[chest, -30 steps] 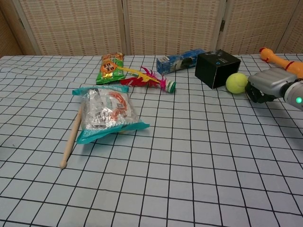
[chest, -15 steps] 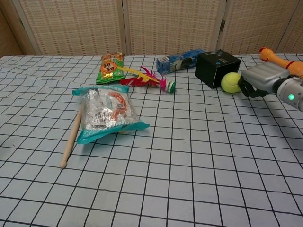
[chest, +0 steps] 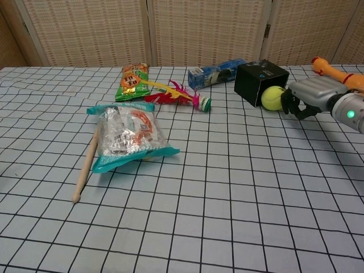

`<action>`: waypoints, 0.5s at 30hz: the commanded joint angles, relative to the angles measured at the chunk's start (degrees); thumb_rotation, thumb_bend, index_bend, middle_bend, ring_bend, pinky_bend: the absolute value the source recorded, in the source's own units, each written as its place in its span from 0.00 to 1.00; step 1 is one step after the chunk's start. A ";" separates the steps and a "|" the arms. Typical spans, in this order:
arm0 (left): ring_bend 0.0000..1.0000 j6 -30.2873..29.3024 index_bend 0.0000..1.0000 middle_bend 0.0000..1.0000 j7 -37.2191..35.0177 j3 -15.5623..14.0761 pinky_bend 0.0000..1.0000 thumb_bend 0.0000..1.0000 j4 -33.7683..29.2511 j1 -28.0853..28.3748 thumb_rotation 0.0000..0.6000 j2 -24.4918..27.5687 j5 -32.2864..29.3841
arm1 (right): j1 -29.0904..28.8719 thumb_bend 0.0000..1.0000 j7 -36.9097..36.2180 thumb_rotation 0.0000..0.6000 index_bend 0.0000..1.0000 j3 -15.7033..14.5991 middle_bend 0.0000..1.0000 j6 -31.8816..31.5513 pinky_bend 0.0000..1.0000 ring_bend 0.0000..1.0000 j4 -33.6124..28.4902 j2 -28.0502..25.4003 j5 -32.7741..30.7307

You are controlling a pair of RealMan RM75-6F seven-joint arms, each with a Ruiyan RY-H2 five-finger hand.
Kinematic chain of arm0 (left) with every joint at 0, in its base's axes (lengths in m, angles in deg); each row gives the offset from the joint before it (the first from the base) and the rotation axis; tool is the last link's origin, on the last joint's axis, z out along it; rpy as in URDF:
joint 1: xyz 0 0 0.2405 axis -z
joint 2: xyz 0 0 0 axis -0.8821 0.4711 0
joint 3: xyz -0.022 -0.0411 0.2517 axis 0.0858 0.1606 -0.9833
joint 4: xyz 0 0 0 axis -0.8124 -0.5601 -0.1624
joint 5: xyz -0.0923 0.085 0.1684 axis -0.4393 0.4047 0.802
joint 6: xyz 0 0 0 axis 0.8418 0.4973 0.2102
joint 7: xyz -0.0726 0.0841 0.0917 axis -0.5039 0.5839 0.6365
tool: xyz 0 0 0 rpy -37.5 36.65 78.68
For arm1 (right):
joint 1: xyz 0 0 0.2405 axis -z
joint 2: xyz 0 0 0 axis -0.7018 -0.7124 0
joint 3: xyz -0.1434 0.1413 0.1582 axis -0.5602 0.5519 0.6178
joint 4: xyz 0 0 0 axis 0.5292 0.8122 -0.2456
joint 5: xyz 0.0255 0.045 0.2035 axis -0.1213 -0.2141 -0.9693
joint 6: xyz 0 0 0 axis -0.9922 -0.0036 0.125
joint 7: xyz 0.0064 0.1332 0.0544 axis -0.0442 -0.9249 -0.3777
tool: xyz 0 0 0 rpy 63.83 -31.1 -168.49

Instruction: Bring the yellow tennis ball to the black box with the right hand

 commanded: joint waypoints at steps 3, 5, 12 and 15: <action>0.19 -0.02 0.09 0.17 -0.04 -0.07 0.48 0.42 -0.02 0.06 1.00 0.02 0.11 | 0.07 0.45 -1.40 1.00 0.38 -0.45 0.35 -0.41 0.50 0.19 0.62 0.22 0.44; 0.19 -0.04 0.09 0.17 -0.05 -0.08 0.48 0.42 -0.01 0.06 1.00 0.02 0.10 | 0.14 0.32 -1.26 1.00 0.33 -0.69 0.31 -0.53 0.49 0.16 0.72 0.29 0.68; 0.19 0.09 0.09 0.17 -0.11 -0.10 0.48 0.42 0.00 0.12 1.00 0.02 -0.12 | 0.08 0.30 -1.32 1.00 0.20 -0.63 0.22 -0.39 0.47 0.09 0.87 0.59 0.57; 0.19 0.22 0.09 0.17 -0.20 -0.09 0.48 0.42 0.02 0.19 1.00 0.01 -0.24 | 0.08 0.29 -1.28 1.00 0.15 -0.64 0.19 -0.58 0.47 0.07 0.95 0.71 0.58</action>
